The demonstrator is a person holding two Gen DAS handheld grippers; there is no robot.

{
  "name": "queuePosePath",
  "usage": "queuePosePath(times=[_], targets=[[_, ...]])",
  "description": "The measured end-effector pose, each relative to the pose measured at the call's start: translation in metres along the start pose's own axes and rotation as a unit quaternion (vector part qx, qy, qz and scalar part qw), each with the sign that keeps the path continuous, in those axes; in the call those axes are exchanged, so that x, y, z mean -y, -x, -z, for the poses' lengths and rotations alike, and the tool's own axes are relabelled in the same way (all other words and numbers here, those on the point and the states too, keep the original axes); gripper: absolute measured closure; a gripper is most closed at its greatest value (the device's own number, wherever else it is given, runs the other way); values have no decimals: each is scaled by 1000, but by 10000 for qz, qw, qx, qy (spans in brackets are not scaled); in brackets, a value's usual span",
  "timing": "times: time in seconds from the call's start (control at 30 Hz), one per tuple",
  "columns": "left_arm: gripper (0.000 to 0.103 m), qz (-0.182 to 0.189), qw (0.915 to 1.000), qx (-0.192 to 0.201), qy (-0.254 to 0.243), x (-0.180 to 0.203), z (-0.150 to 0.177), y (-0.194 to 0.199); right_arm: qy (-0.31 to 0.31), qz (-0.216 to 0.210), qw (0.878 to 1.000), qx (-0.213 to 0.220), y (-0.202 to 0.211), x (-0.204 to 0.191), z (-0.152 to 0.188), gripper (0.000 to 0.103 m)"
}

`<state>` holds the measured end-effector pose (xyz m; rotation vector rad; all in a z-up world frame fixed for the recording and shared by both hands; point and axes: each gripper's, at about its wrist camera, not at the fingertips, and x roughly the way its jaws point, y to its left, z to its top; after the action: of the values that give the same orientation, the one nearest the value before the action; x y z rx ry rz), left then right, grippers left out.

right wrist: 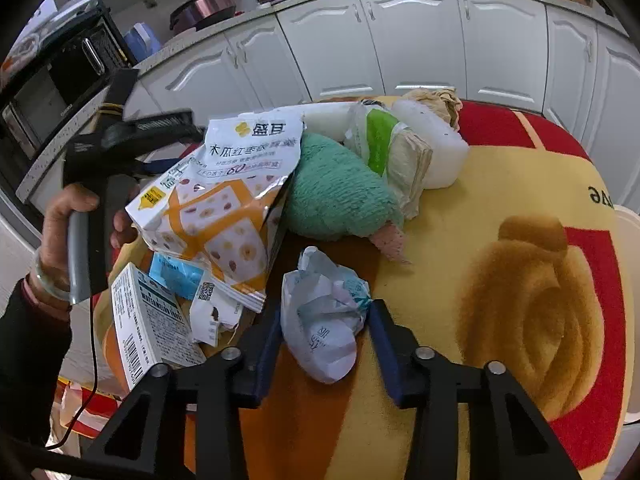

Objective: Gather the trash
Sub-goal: 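Grasp the white crumpled tissue with the left tool while the right tool grasps the clear plastic bag, then carry tissue and plastic bag over the white bucket and open both tools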

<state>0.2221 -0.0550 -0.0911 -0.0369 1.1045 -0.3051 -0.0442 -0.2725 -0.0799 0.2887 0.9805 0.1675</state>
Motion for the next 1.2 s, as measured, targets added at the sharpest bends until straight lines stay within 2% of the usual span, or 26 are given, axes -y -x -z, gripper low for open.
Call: queuePosePath(times=[0.03, 0.1, 0.27, 0.47, 0.6, 0.77, 0.9, 1.2], targets=[[67, 35, 10000, -8, 2, 0, 1, 0, -16, -26, 10000, -2, 2, 0, 1, 67], [85, 157, 9998, 59, 54, -3, 3, 10, 5, -7, 10000, 36, 9, 2, 4, 67], [87, 119, 9991, 386, 151, -12, 10, 52, 71, 104, 9998, 174, 37, 6, 12, 68], [87, 138, 9966, 810, -85, 7, 23, 110, 84, 228, 9985, 482, 68, 11, 17, 68], [87, 311, 9938, 986, -415, 40, 36, 142, 8, 322, 9976, 616, 81, 21, 17, 68], [87, 614, 9896, 1074, -733, 81, 45, 162, -101, 521, 9955, 781, 99, 35, 17, 68], [87, 943, 9857, 1062, -903, 107, 43, 172, -252, 601, 9938, 905, 115, 51, 23, 68], [87, 1372, 9756, 1171, -1252, 148, 37, 211, -561, 652, 9904, 1084, 135, 77, 33, 68]])
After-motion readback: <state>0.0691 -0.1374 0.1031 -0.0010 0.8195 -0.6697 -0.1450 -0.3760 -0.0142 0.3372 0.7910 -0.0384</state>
